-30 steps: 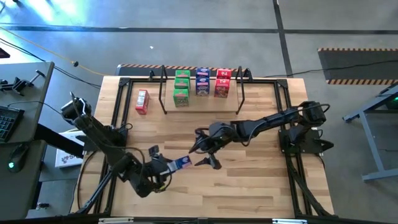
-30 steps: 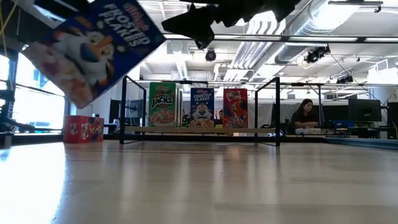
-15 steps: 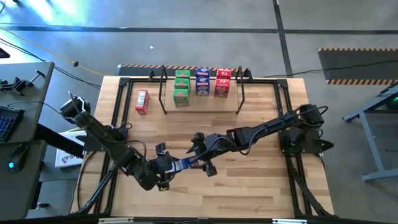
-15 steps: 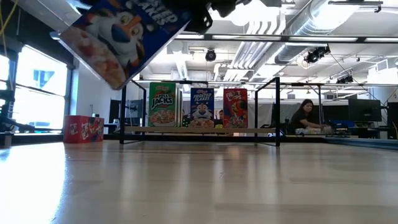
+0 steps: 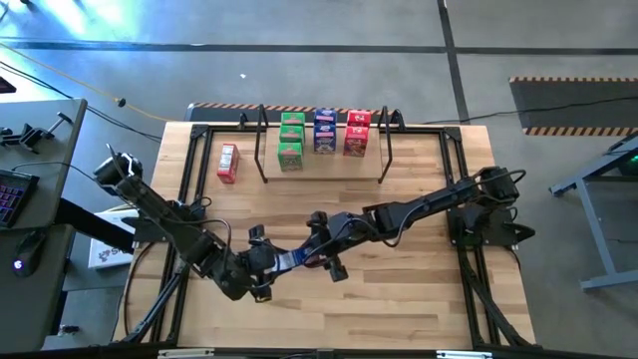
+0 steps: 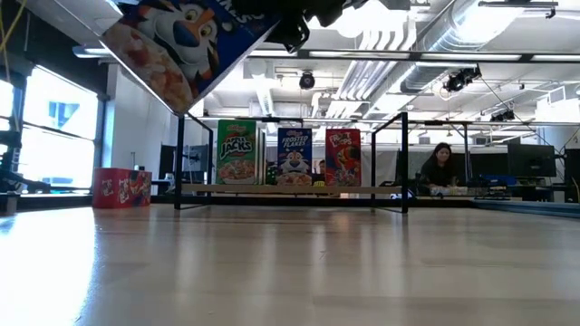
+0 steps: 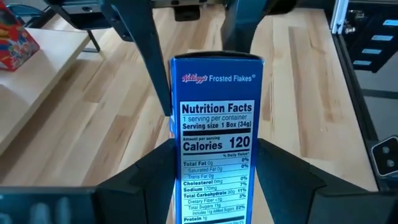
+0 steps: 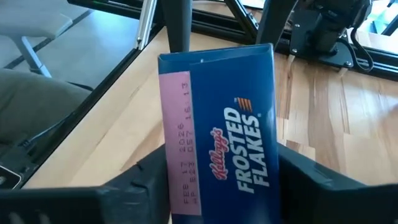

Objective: Stack cereal on shelf
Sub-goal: Put the blue cereal box on the shelf aligned with the blue cereal box, then put the red cereal box on the shelf aligned with the red cereal box

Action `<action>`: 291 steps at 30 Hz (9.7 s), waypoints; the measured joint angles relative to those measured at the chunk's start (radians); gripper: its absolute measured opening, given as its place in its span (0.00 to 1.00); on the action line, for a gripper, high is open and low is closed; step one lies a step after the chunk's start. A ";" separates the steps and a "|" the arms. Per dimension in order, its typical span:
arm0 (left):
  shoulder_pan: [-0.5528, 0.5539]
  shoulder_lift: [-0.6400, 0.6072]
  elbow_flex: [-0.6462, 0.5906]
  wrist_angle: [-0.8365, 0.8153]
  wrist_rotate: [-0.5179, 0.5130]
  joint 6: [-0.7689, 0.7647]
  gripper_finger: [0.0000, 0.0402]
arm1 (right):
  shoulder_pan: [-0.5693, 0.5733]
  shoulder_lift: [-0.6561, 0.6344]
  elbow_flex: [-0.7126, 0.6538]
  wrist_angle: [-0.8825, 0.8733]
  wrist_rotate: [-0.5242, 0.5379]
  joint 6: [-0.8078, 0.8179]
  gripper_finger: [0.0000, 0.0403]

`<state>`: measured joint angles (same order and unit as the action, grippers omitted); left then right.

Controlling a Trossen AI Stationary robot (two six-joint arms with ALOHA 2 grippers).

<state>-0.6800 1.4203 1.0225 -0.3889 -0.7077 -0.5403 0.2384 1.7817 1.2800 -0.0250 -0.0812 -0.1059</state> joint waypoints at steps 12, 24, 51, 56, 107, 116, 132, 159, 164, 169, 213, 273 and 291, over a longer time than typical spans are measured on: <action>-0.006 -0.090 -0.075 0.075 0.047 0.041 0.48 | -0.005 -0.043 0.103 -0.247 0.031 -0.032 0.42; 0.146 -0.288 -0.532 0.744 0.227 0.227 0.48 | -0.241 -0.042 0.413 -0.814 0.156 -0.120 0.42; 0.615 -0.312 -0.753 1.150 0.667 0.351 0.48 | -0.626 0.132 0.436 -0.853 0.003 -0.321 0.45; 0.609 -0.312 -0.753 1.147 0.672 0.326 0.48 | -0.617 0.132 0.436 -0.832 0.019 -0.314 0.56; 0.594 -0.312 -0.753 1.140 0.542 0.287 0.00 | -0.592 -0.009 -0.006 -0.397 0.180 -0.086 0.00; 0.611 -0.428 -0.601 0.745 0.527 0.326 0.00 | -0.513 -0.145 -0.005 -0.478 0.212 -0.136 0.00; 0.988 -0.493 0.187 -0.832 0.341 0.148 0.00 | -0.367 -0.450 -0.429 -0.132 0.239 -0.026 0.00; 1.345 -0.268 -0.145 -0.804 0.467 0.272 0.53 | -0.327 -0.456 -0.428 -0.156 0.231 -0.052 0.00; 1.393 -0.256 -0.201 -0.677 0.483 0.271 0.56 | -0.327 -0.456 -0.428 -0.147 0.231 -0.052 0.00; 1.425 -0.223 -0.238 -0.628 0.505 0.264 0.58 | -0.327 -0.456 -0.428 -0.147 0.227 -0.052 0.00; 1.432 -0.130 -0.255 -0.569 0.429 0.288 0.59 | -0.327 -0.455 -0.428 -0.142 0.182 -0.048 0.00; 1.283 -0.102 -0.256 -0.573 0.443 0.229 0.65 | -0.327 -0.455 -0.427 -0.143 0.130 -0.029 0.00; 1.259 -0.267 -0.234 -0.806 0.548 0.264 0.47 | -0.327 -0.455 -0.427 -0.143 0.130 -0.025 0.00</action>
<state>0.5794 1.1531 0.7889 -1.1952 -0.1597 -0.2761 -0.0883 1.3266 0.8528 -0.1677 0.0486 -0.1307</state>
